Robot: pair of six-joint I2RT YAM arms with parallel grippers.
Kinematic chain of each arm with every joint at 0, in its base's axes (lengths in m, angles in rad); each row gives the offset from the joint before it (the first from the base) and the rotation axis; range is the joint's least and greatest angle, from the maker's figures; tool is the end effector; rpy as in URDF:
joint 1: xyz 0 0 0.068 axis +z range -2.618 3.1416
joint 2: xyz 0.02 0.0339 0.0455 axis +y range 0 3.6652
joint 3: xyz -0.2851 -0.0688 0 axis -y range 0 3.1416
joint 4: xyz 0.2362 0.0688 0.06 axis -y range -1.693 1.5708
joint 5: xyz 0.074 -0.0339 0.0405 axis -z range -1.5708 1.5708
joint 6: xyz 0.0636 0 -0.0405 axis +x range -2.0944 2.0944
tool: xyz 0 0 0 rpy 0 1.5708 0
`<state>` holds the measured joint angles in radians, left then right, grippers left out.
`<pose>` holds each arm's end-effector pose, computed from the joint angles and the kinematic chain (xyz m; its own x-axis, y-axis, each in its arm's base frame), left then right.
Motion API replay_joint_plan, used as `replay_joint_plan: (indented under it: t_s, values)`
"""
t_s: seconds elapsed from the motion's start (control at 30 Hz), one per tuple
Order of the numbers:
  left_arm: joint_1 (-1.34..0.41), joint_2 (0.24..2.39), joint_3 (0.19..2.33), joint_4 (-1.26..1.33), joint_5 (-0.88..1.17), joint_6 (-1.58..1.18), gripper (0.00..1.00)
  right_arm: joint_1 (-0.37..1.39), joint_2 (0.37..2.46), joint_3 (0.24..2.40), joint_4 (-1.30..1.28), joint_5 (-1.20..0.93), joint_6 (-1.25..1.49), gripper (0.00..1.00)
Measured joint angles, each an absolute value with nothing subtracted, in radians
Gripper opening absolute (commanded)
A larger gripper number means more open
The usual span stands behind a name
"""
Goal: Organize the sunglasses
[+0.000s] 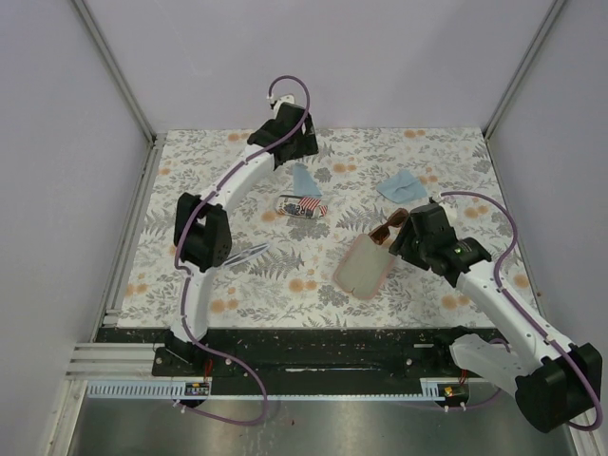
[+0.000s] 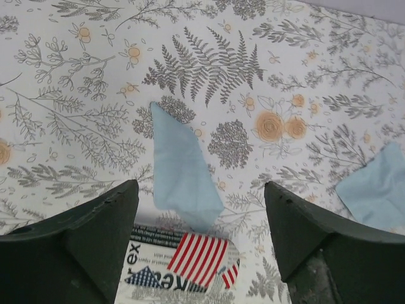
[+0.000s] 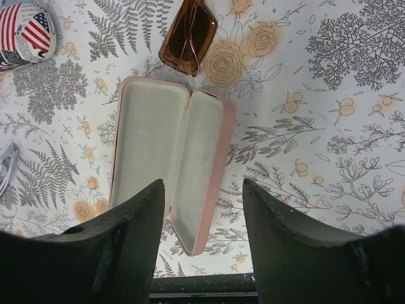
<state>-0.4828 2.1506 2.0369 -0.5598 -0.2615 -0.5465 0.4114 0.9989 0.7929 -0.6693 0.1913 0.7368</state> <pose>0.4713 -0.2285 0.3003 -0.6120 -0.2460 -0.7516 -0.0569 0.9616 -0.2685 0.1850 0.0675 0.2589 -0.7099 0.4100 -0.5726 0.2648 0.9088 0.3224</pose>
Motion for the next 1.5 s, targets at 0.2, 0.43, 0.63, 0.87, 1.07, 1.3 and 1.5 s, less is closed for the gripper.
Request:
replay_joint_plan:
  t_s: [0.2,0.43,0.63,0.87,1.07,1.3,1.5]
  values:
    - [-0.482,2.342,2.19,-0.612,-0.302,-0.529,0.88,0.411,0.999,0.808,-0.664,0.189,0.727,0.61]
    - [-0.482,2.511,2.307,-0.686,-0.322,-0.527,0.85,0.411,1.004,0.813,-0.659,0.189,0.722,0.61]
    - [-0.479,2.6,2.362,-0.729,-0.311,-0.53,0.59,0.411,1.003,0.813,-0.655,0.189,0.721,0.61]
    - [-0.447,2.615,2.394,-0.756,-0.204,-0.547,0.0,0.411,0.963,0.813,-0.654,0.186,0.727,0.61]
    - [-0.442,2.543,2.273,-0.711,-0.187,-0.535,0.0,0.411,0.943,0.809,-0.647,0.16,0.744,0.61]
    - [-0.441,2.33,2.101,-0.706,-0.178,-0.467,0.0,0.411,0.958,0.797,-0.625,0.09,0.749,0.64]
    - [-0.447,1.925,1.864,-0.616,-0.171,-0.452,0.0,0.411,0.997,0.758,-0.612,0.066,0.758,0.68]
